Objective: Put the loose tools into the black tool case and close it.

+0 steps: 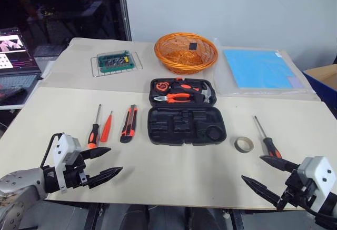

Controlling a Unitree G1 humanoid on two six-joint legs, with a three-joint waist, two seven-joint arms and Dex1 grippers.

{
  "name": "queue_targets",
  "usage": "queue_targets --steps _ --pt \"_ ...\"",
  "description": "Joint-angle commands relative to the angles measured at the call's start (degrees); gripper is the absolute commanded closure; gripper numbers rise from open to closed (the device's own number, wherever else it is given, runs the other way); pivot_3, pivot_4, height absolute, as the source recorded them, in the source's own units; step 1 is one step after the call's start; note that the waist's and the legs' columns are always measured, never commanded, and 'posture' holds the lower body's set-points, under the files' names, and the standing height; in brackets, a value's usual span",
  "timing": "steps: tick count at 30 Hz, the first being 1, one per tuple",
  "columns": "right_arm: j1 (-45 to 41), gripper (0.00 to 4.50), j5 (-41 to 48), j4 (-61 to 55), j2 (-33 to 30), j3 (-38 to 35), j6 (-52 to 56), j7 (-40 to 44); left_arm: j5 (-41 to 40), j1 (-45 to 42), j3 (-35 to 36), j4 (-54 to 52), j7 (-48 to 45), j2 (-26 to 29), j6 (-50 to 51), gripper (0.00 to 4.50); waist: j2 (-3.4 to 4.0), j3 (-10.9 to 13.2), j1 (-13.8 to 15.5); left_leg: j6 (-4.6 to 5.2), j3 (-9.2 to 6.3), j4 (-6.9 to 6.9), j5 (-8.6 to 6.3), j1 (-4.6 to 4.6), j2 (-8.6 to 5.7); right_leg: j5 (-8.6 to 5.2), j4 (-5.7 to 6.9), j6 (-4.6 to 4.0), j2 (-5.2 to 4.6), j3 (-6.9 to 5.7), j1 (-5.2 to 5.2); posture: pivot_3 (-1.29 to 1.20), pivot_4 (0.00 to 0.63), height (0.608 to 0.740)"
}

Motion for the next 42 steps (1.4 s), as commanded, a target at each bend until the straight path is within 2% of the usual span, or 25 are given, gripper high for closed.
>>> queue_targets --steps 1,3,5,7,11,15,22,25,26,27,29,32,35,37,39,40,42 --pt "-3.7 0.0 0.9 -0.8 0.9 0.3 -3.8 -0.3 -1.8 -3.7 1.4 -1.4 7.4 -2.8 1.4 0.04 0.0 0.0 0.0 0.0 0.0 0.0 0.0 0.0 0.0 0.0 0.0 0.0 0.0 0.0 0.0 0.0 0.15 0.74" --pt "-9.9 0.0 3.9 -1.6 0.7 3.1 -4.9 -0.6 -3.1 -9.8 2.4 -0.9 20.7 -7.6 5.7 0.04 0.03 0.0 0.0 0.0 -0.03 0.03 0.0 0.06 0.0 -0.12 -0.05 0.2 0.01 -0.02 -0.01 0.0 0.15 0.74" --pt "-14.2 0.0 6.5 -2.0 -0.1 5.0 -3.9 -0.1 -3.5 -13.2 3.7 -0.6 28.4 -10.0 9.5 0.04 -0.1 0.0 0.0 -0.01 -0.12 0.32 -0.01 0.09 0.02 -0.07 0.13 0.41 0.03 -0.01 0.07 0.0 0.15 0.74" --pt "-17.0 0.0 8.3 -1.9 -1.1 6.2 -2.8 0.2 -4.8 -15.4 5.1 -0.9 34.1 -11.1 13.3 0.04 -0.18 0.0 -0.1 0.0 -0.13 0.33 0.0 0.09 0.02 0.13 0.14 0.47 0.1 0.0 0.15 0.0 0.15 0.74" --pt "-26.9 0.0 12.1 -0.1 -6.5 11.3 -0.2 2.8 -4.1 -20.7 7.8 -1.4 51.5 -11.8 29.2 0.04 -0.25 0.0 -0.1 0.01 -0.11 0.47 0.01 0.13 0.02 0.16 0.24 0.46 0.14 0.07 0.2 0.0 0.15 0.74" --pt "-33.6 0.0 11.0 2.8 -8.4 15.8 0.1 3.4 -2.2 -24.8 8.4 -0.9 60.2 -14.4 38.8 0.04 -0.3 0.0 0.1 0.04 -0.16 0.5 0.03 0.12 0.0 0.23 0.23 0.56 0.22 0.08 0.35 0.0 0.15 0.74" --pt "-36.2 0.0 9.9 3.9 -8.6 18.9 0.2 2.7 2.3 -26.1 2.9 0.2 62.0 -16.8 42.2 0.04 -0.34 0.0 0.7 0.05 -0.21 0.43 0.03 0.09 -0.11 0.49 0.23 0.62 0.19 0.08 0.37 0.0 0.15 0.74" --pt "-36.7 0.0 10.0 3.6 -8.7 19.1 0.5 1.9 4.0 -26.9 0.7 1.9 61.3 -18.1 40.8 0.72 -0.3 -0.1 0.8 0.04 -0.21 0.44 0.03 0.1 -0.11 0.5 0.24 0.6 0.19 0.08 0.39 0.0 0.15 0.74" --pt "-36.7 0.0 10.0 3.5 -8.7 19.1 0.5 1.7 4.3 -27.3 0.3 2.3 61.0 -18.5 40.3 1.19 -0.28 -0.1 0.8 0.03 -0.2 0.44 0.02 0.1 -0.11 0.5 0.23 0.59 0.19 0.08 0.39 0.0 0.15 0.74" --pt "-36.7 0.0 9.9 3.3 -8.8 19.1 0.5 1.5 4.6 -27.6 0.1 2.7 60.6 -18.7 40.0 1.43 -0.29 -0.1 0.7 0.03 -0.2 0.44 0.02 0.11 -0.11 0.45 0.24 0.47 0.19 0.09 0.4 0.0 0.15 0.74" --pt "-36.6 0.0 9.7 3.2 -8.8 19.1 0.4 1.2 4.9 -27.8 0.3 3.2 59.5 -18.9 38.8 2.21 -0.31 -0.1 0.4 0.03 -0.19 0.44 0.02 0.11 -0.07 0.39 0.24 0.25 0.21 0.09 0.36 0.0 0.15 0.74" --pt "-36.2 0.0 9.2 3.0 -8.5 19.0 0.1 0.6 4.8 -28.3 1.5 4.0 57.4 -18.6 36.6 3.2 -0.31 -0.1 0.3 0.04 -0.2 0.44 0.03 0.12 -0.07 0.4 0.28 0.26 0.22 0.09 0.35 0.0 0.15 0.74" --pt "-36.1 0.0 8.6 2.8 -8.1 19.3 -0.3 -0.2 4.9 -28.4 1.8 5.4 55.7 -17.5 36.9 2.16 -0.32 -0.1 0.3 0.04 -0.21 0.44 0.03 0.12 -0.08 0.4 0.29 0.26 0.22 0.09 0.35 0.0 0.15 0.74" --pt "-36.1 0.0 8.4 2.6 -8.0 19.5 -0.4 -0.6 5.2 -28.4 1.4 5.9 54.6 -17.0 36.5 1.3 -0.32 -0.1 0.3 0.04 -0.2 0.45 0.03 0.12 -0.08 0.4 0.29 0.27 0.22 0.09 0.36 0.0 0.15 0.74" --pt "-35.8 0.0 8.2 2.4 -7.8 19.5 -0.5 -0.9 5.8 -28.3 1.0 6.2 53.4 -16.3 35.5 0.69 -0.33 -0.1 0.3 0.04 -0.17 0.46 0.03 0.12 -0.08 0.4 0.27 0.27 0.21 0.11 0.35 0.0 0.15 0.74" --pt "-35.7 0.0 8.2 2.3 -7.7 19.5 -0.5 -0.9 6.1 -28.3 0.9 6.3 53.1 -16.1 35.3 0.19 -0.33 -0.1 0.3 0.04 -0.17 0.46 0.03 0.12 -0.08 0.4 0.27 0.27 0.21 0.11 0.35 0.0 0.15 0.74" --pt "-35.5 0.0 8.0 2.2 -7.6 19.6 -0.4 -0.9 6.6 -28.5 0.9 6.8 52.6 -15.9 35.1 0.04 -0.33 -0.1 0.3 0.04 -0.17 0.45 0.03 0.12 -0.08 0.4 0.27 0.28 0.21 0.11 0.34 0.0 0.15 0.74"
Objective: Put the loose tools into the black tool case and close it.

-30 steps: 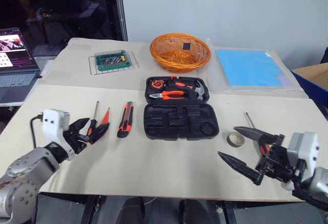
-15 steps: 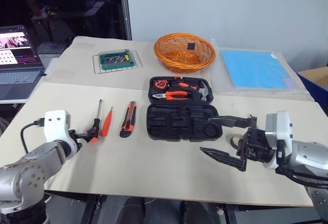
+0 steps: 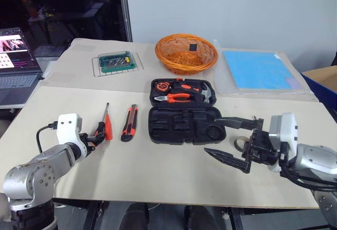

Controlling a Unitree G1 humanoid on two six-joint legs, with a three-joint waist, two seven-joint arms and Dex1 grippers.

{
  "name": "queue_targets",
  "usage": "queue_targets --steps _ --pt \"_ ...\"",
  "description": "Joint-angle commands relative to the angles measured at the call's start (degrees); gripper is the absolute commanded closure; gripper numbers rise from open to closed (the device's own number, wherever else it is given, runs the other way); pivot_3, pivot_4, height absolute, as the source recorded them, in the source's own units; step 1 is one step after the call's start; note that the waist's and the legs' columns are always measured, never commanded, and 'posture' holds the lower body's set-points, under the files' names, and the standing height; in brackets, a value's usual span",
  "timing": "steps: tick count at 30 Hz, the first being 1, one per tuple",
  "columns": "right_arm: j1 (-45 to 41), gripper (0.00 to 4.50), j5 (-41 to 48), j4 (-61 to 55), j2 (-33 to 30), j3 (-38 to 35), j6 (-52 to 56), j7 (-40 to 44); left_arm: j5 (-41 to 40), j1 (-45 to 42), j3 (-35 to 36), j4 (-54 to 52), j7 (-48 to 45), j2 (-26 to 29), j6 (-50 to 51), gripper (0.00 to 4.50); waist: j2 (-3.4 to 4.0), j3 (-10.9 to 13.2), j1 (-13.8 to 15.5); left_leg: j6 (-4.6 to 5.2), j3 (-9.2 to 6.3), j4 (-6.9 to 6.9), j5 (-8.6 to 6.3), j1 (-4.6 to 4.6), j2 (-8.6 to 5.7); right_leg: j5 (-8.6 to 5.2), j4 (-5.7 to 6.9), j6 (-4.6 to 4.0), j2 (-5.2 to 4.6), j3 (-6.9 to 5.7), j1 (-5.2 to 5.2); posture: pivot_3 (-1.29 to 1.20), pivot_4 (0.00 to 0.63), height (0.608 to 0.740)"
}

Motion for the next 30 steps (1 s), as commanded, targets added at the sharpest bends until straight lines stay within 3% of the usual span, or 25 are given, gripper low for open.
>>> queue_targets --steps 1,3,6,13,14,17,20,22,25,29,30 --pt "0.3 0.0 0.0 -1.7 0.3 -0.8 -0.9 -0.7 1.8 -0.1 -0.1 0.4 -1.5 2.0 -1.0 0.04 0.0 0.0 0.0 0.0 0.0 0.0 0.0 0.0 0.0 0.0 0.0 0.0 0.0 0.0 0.0 0.0 0.15 0.74" --pt "0.1 0.0 -0.3 -1.6 0.4 -0.6 -1.0 -1.0 2.5 0.4 -1.6 0.9 -2.8 3.4 -0.5 0.04 0.0 0.0 -0.1 0.0 -0.01 0.0 0.0 0.0 0.0 -0.01 0.01 -0.01 0.01 0.0 -0.01 0.0 0.15 0.74" --pt "0.2 0.0 -0.6 -1.7 0.5 -0.5 -1.1 -1.2 3.6 0.7 -1.7 1.3 -3.4 3.6 -1.0 0.86 0.0 0.0 -0.1 -0.01 0.02 -0.01 0.0 0.0 0.0 -0.02 0.01 -0.04 -0.01 0.01 -0.05 0.0 0.15 0.74" --pt "0.5 0.0 -0.5 -1.8 0.4 -0.8 -1.0 -1.4 2.3 1.5 1.2 -0.1 -6.2 2.4 -3.9 3.5 0.0 0.0 -0.4 0.0 0.04 -0.06 0.0 0.0 0.05 0.0 0.04 -0.04 0.0 0.01 -0.1 0.0 0.15 0.74" --pt "0.6 0.0 -0.5 -1.8 0.5 -0.8 -1.0 -1.5 2.1 1.2 2.4 -0.3 -7.3 2.5 -6.2 3.64 -0.02 0.0 -0.4 0.0 0.04 -0.06 0.0 0.0 0.05 0.0 0.06 -0.04 0.0 0.01 -0.13 0.0 0.15 0.74" --pt "1.2 0.0 0.0 -2.2 1.1 -1.6 -0.9 -2.7 -1.1 -1.3 5.8 -0.3 -14.7 4.5 -13.0 3.64 -0.06 0.0 -0.3 0.0 0.04 -0.06 0.0 -0.07 0.04 0.01 0.04 -0.02 0.01 0.01 -0.17 0.0 0.15 0.74" --pt "2.7 0.0 -0.4 -2.8 1.7 -3.5 -0.5 -4.9 -6.4 -6.7 1.7 1.4 -28.5 11.9 -13.1 3.64 -0.17 0.1 0.4 -0.01 0.01 -0.03 0.0 -0.21 0.04 -0.02 0.01 -0.08 0.01 -0.05 -0.22 0.0 0.15 0.74" --pt "4.1 0.0 -0.5 -3.1 2.1 -4.8 0.3 -6.8 -5.1 -10.9 -6.5 2.3 -38.0 16.8 -16.2 3.64 -0.16 0.1 1.1 -0.02 0.03 0.03 0.0 -0.27 0.02 -0.04 -0.03 -0.1 -0.01 -0.08 -0.33 0.0 0.15 0.74" --pt "7.0 0.0 0.8 -3.9 2.3 -7.7 2.0 -9.5 5.3 -21.5 -24.2 8.4 -51.8 20.9 -27.9 3.64 -0.1 0.0 1.6 -0.03 0.15 0.03 -0.02 -0.23 -0.12 -0.06 -0.23 -0.09 -0.17 -0.07 -0.27 0.0 0.15 0.74" --pt "11.2 0.0 1.0 -5.6 2.3 -12.3 4.0 -12.6 18.3 -38.7 -40.8 26.4 -61.8 15.6 -39.7 3.64 -0.1 0.0 2.0 0.02 0.19 0.05 0.01 -0.36 -0.06 0.02 -0.23 -0.11 -0.06 -0.03 -0.16 0.0 0.15 0.74" --pt "12.1 0.0 1.2 -6.4 2.3 -13.2 4.2 -12.9 20.9 -41.8 -43.5 31.0 -63.4 13.7 -42.5 3.64 -0.11 0.0 1.9 0.57 0.09 0.07 0.35 -0.41 -0.07 0.0 -0.14 -0.06 0.01 -0.03 -0.15 0.0 0.15 0.74"
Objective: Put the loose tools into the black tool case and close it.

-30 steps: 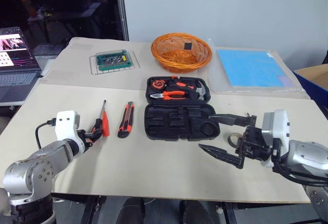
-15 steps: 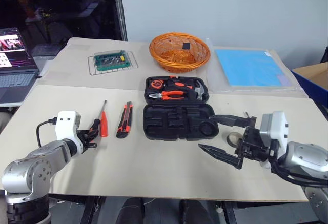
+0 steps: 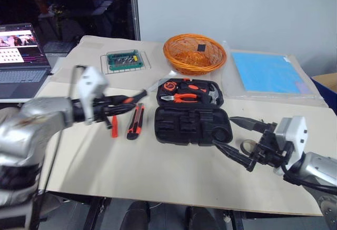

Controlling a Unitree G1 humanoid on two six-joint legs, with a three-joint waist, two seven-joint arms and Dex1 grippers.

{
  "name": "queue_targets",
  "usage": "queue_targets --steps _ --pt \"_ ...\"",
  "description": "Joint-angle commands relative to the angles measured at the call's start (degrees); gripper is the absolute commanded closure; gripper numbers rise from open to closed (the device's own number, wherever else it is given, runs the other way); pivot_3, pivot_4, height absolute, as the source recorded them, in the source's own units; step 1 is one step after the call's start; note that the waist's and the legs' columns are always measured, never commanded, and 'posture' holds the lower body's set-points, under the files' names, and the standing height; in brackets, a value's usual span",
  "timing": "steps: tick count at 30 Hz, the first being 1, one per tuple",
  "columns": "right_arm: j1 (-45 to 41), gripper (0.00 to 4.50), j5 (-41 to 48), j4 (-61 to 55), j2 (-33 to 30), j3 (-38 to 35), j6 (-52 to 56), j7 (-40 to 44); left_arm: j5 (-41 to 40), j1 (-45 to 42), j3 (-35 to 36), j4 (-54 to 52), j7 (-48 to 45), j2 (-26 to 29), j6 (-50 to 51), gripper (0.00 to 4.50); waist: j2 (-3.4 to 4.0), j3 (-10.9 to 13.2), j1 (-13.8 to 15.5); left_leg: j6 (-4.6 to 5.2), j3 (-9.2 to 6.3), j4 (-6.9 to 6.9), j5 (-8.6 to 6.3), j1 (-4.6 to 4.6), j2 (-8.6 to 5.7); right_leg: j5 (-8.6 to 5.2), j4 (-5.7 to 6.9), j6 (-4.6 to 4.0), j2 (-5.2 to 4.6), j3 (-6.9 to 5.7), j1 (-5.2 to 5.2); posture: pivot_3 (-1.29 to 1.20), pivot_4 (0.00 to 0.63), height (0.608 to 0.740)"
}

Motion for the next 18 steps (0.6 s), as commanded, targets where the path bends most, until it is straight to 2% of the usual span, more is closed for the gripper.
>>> queue_targets --steps 1,5,8,12,18 --pt "2.7 0.0 1.5 -4.2 0.0 -5.4 0.9 -2.0 10.4 -10.6 -9.5 15.0 -7.5 -5.4 -11.2 3.64 0.0 0.0 -0.2 0.03 0.0 -0.01 0.02 -0.02 0.01 0.0 0.03 0.04 0.02 0.01 -0.06 0.0 0.15 0.74" --pt "8.4 0.0 4.1 -8.8 0.3 -10.4 2.0 -2.2 19.3 -19.8 -17.1 32.0 -11.7 -14.2 -21.5 3.64 0.03 0.0 -0.8 0.13 -0.07 0.0 -0.01 -0.27 -0.01 0.09 0.05 0.48 0.06 0.03 -0.18 0.0 0.15 0.74" --pt "10.6 0.0 4.8 -10.6 0.2 -11.5 2.0 -2.9 23.5 -23.4 -18.5 42.3 -10.3 -20.1 -25.5 3.64 0.02 0.0 -1.1 0.27 -0.19 0.14 -0.11 -0.53 -0.06 0.04 0.01 0.59 0.06 0.0 -0.24 0.0 0.15 0.74" --pt "11.1 0.0 5.0 -11.6 -0.1 -11.9 1.8 -4.0 27.7 -25.2 -18.9 49.9 -9.9 -23.9 -28.7 3.64 0.01 0.0 -1.5 0.35 -0.22 0.36 -0.16 -0.61 -0.06 0.05 0.06 0.66 0.06 0.0 -0.25 0.0 0.15 0.74" --pt "11.6 0.0 5.4 -13.4 0.1 -11.9 1.6 -6.1 33.0 -27.4 -18.8 59.7 -6.5 -26.3 -33.2 3.64 0.01 0.0 -1.2 0.34 -0.3 0.59 -0.16 -0.59 -0.06 0.1 0.1 0.72 0.07 -0.01 -0.12 0.0 0.15 0.74"
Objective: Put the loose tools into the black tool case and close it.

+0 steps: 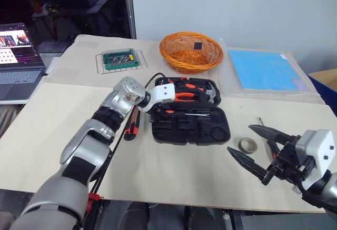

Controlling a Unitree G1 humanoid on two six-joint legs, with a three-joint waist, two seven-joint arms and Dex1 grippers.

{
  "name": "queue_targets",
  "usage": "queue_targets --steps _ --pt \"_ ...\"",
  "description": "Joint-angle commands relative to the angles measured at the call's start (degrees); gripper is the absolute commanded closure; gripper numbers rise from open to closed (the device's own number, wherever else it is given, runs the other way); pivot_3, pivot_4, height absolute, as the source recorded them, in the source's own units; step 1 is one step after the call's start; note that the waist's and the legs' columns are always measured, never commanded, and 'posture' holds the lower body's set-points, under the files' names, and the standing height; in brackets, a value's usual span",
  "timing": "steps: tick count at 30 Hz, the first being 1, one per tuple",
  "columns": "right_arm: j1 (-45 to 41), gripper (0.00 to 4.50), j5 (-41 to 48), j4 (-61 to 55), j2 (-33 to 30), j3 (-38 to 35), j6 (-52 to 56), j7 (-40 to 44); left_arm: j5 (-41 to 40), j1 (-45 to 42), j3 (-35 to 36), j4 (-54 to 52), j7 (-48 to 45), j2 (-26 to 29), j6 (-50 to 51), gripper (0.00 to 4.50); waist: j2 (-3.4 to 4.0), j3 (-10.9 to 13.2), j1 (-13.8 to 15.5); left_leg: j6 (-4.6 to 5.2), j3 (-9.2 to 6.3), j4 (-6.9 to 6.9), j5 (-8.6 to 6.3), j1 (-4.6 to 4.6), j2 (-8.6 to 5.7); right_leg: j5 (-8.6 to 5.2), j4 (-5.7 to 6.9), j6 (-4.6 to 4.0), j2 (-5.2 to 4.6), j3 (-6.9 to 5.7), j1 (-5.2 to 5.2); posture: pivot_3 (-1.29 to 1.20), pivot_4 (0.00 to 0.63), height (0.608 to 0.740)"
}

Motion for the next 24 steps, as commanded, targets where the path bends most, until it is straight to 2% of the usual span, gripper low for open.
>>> queue_targets --steps 1,8,10,11,12,16,17,19,20,24 --pt "0.3 0.0 1.0 -2.7 -0.2 -1.9 -0.1 -1.4 3.2 -2.2 1.2 5.4 2.2 -0.9 -2.1 3.64 0.0 0.0 0.0 0.0 0.0 0.02 0.0 0.0 0.0 0.01 0.0 0.01 0.0 0.0 0.01 0.0 0.15 0.74" --pt "0.6 0.0 0.7 -2.7 -0.2 -1.2 -0.6 -1.7 6.6 -3.5 1.4 10.1 2.3 -1.5 -6.8 3.64 0.0 0.0 0.0 0.0 -0.01 0.07 0.0 0.0 0.0 0.04 0.04 0.01 0.01 0.01 0.02 0.0 0.15 0.74" --pt "0.4 0.0 0.7 -2.7 -0.3 -0.9 -0.6 -1.7 6.4 -3.7 2.6 10.2 2.9 -1.4 -7.9 2.61 0.01 0.0 0.0 0.0 -0.01 0.07 0.0 0.01 0.0 0.04 0.06 0.01 0.01 0.01 0.02 0.0 0.15 0.74" --pt "0.4 0.0 0.7 -2.7 -0.3 -0.9 -0.6 -1.7 6.1 -3.9 3.3 10.2 2.6 -1.4 -7.9 2.44 0.0 0.0 0.0 0.0 -0.01 0.07 0.0 0.02 0.0 0.04 0.07 0.01 0.01 0.02 0.01 0.0 0.15 0.74" --pt "0.3 0.0 0.7 -2.8 -0.3 -0.8 -0.6 -1.7 5.4 -4.0 4.4 9.9 2.3 -1.3 -7.7 1.95 0.01 0.0 0.0 0.0 0.0 0.07 0.0 0.02 0.0 0.04 0.09 0.01 0.01 0.03 0.0 0.0 0.15 0.74" --pt "-0.1 0.0 0.6 -2.6 -0.4 -0.6 -0.7 -1.6 -5.0 -2.5 14.5 -0.7 -4.2 0.9 1.7 0.57 0.0 0.0 0.1 0.0 -0.03 0.09 0.01 -0.07 0.01 0.04 0.12 0.01 0.02 0.01 -0.06 0.0 0.15 0.74" --pt "-0.2 0.0 0.6 -2.4 -0.4 -0.6 -0.7 -1.5 -7.2 -1.3 16.8 -4.2 -3.9 1.2 5.7 0.57 0.0 0.0 0.1 0.0 -0.04 0.09 0.01 -0.07 0.01 0.04 0.11 0.0 0.01 0.01 -0.05 0.0 0.15 0.74" --pt "-0.5 0.0 0.4 -2.1 -0.5 -0.4 -0.8 -1.4 -10.6 1.3 20.1 -10.7 -2.6 1.3 12.2 1.09 0.02 0.0 0.1 0.0 -0.03 0.09 0.01 -0.07 0.0 0.04 0.08 0.01 -0.01 0.02 -0.03 0.0 0.15 0.74" --pt "-0.9 0.0 0.2 -1.8 -0.5 0.0 -0.8 -1.4 -11.2 3.4 21.3 -13.6 0.0 0.5 14.0 1.53 0.04 0.0 0.0 0.0 -0.05 0.08 0.01 -0.06 0.0 0.03 0.09 0.02 -0.01 0.01 -0.01 0.0 0.15 0.74" --pt "-2.0 0.0 -0.3 -1.1 -0.2 1.0 -0.8 -1.9 -12.8 11.0 24.9 -22.9 11.7 -4.9 18.7 2.72 0.17 -0.1 0.3 0.01 -0.1 0.1 0.01 0.05 -0.03 0.02 0.14 0.04 -0.03 0.0 0.11 0.0 0.15 0.74"
